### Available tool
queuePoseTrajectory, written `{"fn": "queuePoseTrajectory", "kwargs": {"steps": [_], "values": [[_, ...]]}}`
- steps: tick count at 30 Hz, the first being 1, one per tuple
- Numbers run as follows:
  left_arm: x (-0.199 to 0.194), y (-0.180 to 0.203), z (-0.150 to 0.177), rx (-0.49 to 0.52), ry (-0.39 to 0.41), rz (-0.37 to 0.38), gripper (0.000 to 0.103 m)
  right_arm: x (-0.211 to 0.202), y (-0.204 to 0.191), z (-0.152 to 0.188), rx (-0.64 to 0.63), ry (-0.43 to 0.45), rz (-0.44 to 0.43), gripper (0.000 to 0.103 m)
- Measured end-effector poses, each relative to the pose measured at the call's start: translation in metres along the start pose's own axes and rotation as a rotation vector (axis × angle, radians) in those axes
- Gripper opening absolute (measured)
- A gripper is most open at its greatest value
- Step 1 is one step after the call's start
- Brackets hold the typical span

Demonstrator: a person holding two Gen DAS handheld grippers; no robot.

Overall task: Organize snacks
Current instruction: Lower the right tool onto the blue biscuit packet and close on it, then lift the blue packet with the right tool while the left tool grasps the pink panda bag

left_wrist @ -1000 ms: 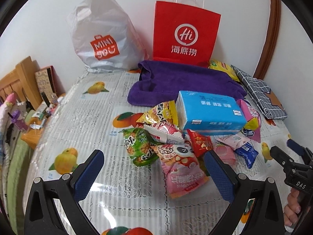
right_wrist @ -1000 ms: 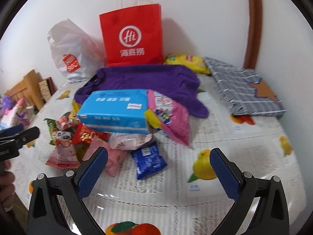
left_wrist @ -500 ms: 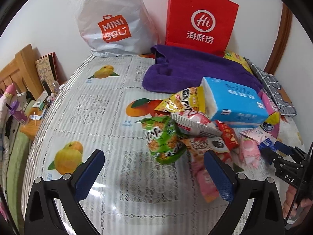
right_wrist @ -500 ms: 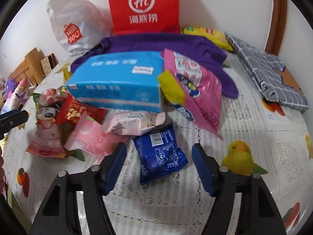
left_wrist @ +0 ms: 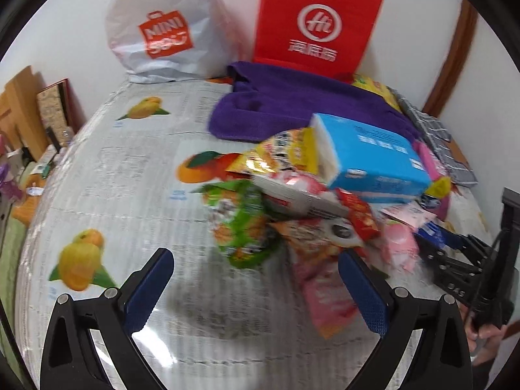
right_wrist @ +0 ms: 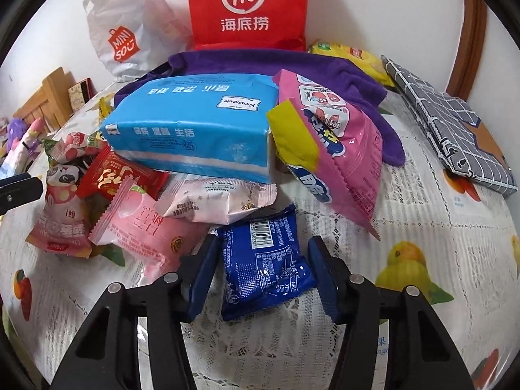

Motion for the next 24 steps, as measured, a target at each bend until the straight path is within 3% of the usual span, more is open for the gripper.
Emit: {"fn": "queuePoseTrajectory", "kwargs": {"steps": [5, 12, 17, 19, 24], "values": [[0.003, 0.022, 0.001, 0.014, -0.013, 0.063, 0.102, -0.003, 0.004, 0.004, 0.008, 0.017, -0.005, 0.056], [0.017, 0.043, 0.0, 0.024, -0.034, 0.051, 0.101, -0.004, 0.004, 0.004, 0.021, 0.019, -0.001, 0.056], [0.028, 0.046, 0.001, 0.003, -0.08, 0.033, 0.085, -0.006, 0.007, 0.006, 0.017, 0.024, -0.007, 0.053], [0.031, 0.045, 0.003, -0.018, -0.11, 0.043, 0.064, -0.007, 0.008, 0.007, 0.014, 0.024, -0.007, 0.049], [0.028, 0.041, 0.002, -0.036, -0.125, 0.083, 0.054, -0.011, 0.011, 0.01, 0.017, 0.026, -0.006, 0.047]]}}
Point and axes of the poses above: each gripper's, at about its wrist camera, not at the fingertips, and x roughly the way its jaws point, y to its right, z to its underside, the point moved 2 cm from there along x, roughly the way its jaws point, and after that the axes turned 5 degrees about y, right-handed, at the moved point
